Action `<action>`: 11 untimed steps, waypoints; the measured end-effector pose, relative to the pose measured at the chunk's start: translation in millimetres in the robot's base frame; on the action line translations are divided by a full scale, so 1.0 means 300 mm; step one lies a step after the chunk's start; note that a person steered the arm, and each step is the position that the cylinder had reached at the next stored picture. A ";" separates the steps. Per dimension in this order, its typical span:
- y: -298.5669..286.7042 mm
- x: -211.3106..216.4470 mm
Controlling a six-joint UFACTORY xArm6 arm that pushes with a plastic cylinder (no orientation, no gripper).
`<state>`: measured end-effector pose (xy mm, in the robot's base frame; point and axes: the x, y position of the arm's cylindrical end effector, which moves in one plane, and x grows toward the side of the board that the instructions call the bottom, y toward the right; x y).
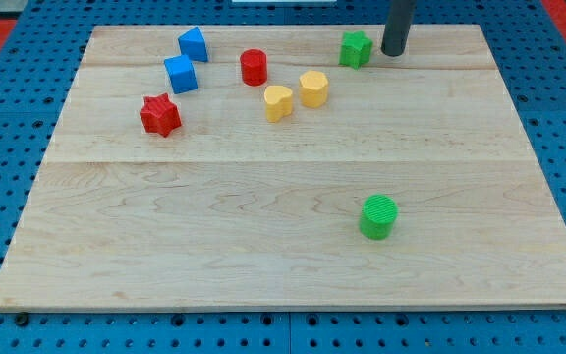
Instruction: Push the green circle towards the yellow hexagon
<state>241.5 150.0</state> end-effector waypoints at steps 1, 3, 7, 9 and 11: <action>-0.160 -0.018; -0.065 0.064; -0.031 1.026; -0.058 1.070; -0.298 0.858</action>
